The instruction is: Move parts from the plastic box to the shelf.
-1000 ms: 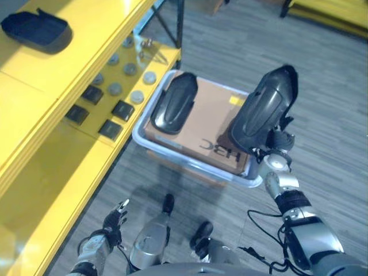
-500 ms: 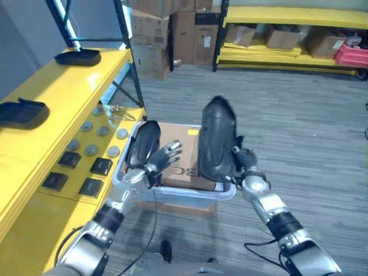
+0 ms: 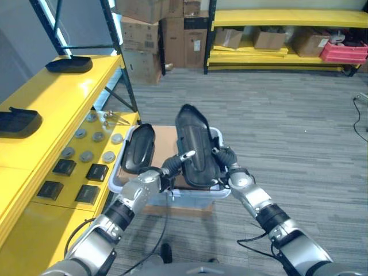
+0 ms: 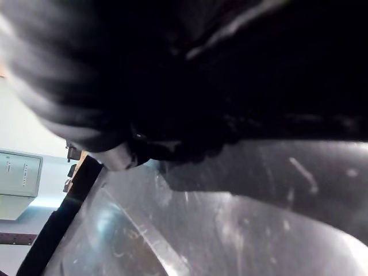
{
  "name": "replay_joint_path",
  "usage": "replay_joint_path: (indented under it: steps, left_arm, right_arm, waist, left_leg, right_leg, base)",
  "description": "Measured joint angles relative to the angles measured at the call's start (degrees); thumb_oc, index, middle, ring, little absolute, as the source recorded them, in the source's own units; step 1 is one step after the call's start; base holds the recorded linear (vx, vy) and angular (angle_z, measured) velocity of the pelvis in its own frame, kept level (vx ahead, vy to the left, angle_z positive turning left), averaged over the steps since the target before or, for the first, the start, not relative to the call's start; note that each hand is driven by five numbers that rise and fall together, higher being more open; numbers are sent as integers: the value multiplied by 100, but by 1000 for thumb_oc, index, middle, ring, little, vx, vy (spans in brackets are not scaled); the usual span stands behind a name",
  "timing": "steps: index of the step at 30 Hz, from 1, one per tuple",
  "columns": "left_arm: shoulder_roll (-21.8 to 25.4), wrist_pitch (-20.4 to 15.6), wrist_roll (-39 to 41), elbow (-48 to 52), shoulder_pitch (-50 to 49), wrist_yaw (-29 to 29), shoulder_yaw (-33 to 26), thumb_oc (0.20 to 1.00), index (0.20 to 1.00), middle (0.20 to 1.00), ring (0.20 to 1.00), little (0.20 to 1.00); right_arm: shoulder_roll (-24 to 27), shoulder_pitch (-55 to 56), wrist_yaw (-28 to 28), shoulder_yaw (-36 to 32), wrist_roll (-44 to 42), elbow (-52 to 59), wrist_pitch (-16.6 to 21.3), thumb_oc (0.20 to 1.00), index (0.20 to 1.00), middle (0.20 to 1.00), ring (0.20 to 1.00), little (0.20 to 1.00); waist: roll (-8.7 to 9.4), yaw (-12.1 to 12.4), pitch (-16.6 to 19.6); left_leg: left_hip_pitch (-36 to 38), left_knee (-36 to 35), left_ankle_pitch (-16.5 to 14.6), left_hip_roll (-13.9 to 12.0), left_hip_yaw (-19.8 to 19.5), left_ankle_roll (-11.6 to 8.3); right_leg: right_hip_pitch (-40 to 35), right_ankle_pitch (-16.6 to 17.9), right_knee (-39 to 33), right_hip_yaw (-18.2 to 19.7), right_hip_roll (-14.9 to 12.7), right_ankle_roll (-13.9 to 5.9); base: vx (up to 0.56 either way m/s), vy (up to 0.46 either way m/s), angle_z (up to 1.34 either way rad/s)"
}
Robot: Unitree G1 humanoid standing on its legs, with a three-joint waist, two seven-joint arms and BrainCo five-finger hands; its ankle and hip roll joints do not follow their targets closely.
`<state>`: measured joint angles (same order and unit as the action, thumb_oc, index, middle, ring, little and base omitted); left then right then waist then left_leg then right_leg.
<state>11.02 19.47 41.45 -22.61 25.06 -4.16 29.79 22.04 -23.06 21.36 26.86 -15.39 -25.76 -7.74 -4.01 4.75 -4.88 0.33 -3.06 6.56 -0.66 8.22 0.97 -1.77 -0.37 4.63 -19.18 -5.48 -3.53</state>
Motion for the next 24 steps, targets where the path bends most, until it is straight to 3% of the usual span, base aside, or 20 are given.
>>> replay_joint_path:
  steps: [6, 7, 8, 19, 24]
  left_arm:
    - [-28, 5, 116, 0, 0, 130, 10, 1000, 1000, 1000, 1000, 1000]
    - [-29, -34, 112, 8, 0, 128, 16, 485, 485, 485, 485, 485]
    - [-16, -86, 115, 65, 0, 152, 53, 200, 200, 200, 200, 200]
    - [212, -217, 35, 81, -24, 611, 78, 200, 200, 200, 200, 200]
    - [201, -300, -36, -117, -130, 637, 178, 200, 200, 200, 200, 200]
  right_arm:
    - [-196, 0, -104, 22, -2, -26, -123, 200, 200, 200, 200, 200]
    - [-236, 0, -124, 34, -2, -26, -129, 200, 200, 200, 200, 200]
    - [-224, 0, -121, 61, -2, -26, -151, 200, 200, 200, 200, 200]
    - [-208, -1, -116, 222, -1, -24, -148, 200, 200, 200, 200, 200]
    - [-409, 24, -142, 242, 0, -519, 136, 200, 200, 200, 200, 200]
  waist:
    - [5, 41, 3]
    - [4, 38, 4]
    - [4, 36, 5]
    - [12, 31, 12]
    - [8, 37, 14]
  left_leg:
    - [51, 5, -46, 4, -7, -39]
    - [54, 7, -47, 4, -10, -38]
    - [54, 9, -46, 4, -12, -37]
    - [75, 26, -27, -6, -12, -8]
    - [77, 28, -28, -7, -15, -10]
  right_leg:
    - [6, -87, 107, 4, -26, -17]
    - [7, -92, 117, 4, -28, -16]
    - [11, -100, 131, 4, -28, -18]
    - [57, -163, 266, 32, -38, 36]
    - [61, -189, 290, 25, -43, 12]
  base:
    - [6, 4, 0]
    - [0, 0, 0]
    - [0, 0, 0]
    - [0, 0, 0]
    - [0, 0, 0]
